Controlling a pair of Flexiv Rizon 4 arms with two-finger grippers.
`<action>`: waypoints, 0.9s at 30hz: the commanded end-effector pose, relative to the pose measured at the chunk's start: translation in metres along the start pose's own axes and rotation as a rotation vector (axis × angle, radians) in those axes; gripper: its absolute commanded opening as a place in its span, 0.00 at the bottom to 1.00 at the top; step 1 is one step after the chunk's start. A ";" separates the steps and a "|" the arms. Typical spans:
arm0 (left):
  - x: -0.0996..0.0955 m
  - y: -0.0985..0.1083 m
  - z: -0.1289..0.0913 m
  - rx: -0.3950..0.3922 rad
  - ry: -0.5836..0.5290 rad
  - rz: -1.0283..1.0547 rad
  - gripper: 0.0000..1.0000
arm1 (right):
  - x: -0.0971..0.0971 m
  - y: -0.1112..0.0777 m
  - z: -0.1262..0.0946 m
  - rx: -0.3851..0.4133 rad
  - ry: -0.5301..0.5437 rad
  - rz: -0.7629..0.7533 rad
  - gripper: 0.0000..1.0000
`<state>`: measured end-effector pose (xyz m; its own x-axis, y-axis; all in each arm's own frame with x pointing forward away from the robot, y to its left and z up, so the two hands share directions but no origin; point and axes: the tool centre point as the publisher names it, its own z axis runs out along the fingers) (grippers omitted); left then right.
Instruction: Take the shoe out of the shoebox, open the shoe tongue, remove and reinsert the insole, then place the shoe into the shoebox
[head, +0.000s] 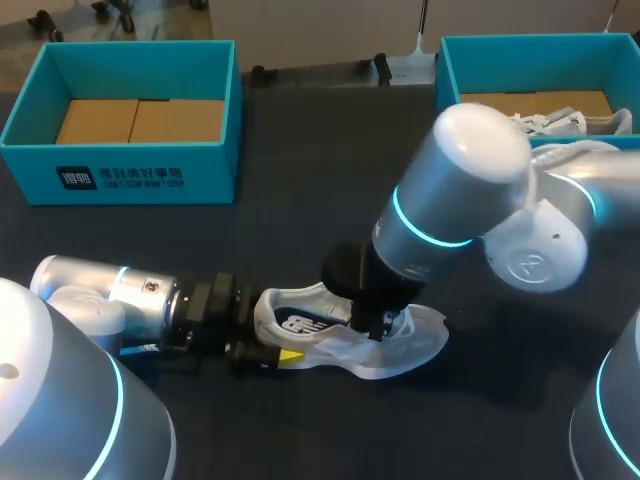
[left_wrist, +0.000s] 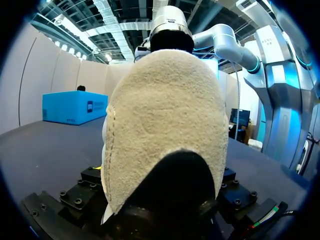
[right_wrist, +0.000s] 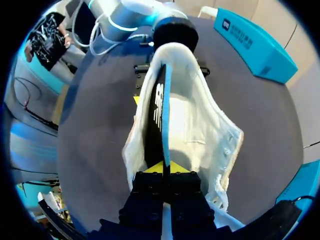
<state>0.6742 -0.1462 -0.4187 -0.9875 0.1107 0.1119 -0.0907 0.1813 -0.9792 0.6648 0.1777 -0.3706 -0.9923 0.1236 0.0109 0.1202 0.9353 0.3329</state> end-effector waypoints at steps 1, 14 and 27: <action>-0.001 0.001 0.000 0.000 -0.002 0.000 0.00 | 0.000 -0.008 -0.010 -0.099 -0.011 -0.017 0.00; -0.001 0.001 0.000 0.000 -0.002 0.000 0.00 | -0.012 0.001 -0.019 -0.197 0.029 -0.147 0.00; -0.001 0.001 0.000 0.000 -0.002 0.000 0.00 | -0.014 0.045 -0.021 -0.082 0.119 -0.352 0.00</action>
<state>0.6750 -0.1454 -0.4190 -0.9876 0.1098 0.1121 -0.0911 0.1809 -0.9793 0.6761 0.1923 -0.3385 -0.9748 -0.2185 -0.0450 -0.2131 0.8523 0.4776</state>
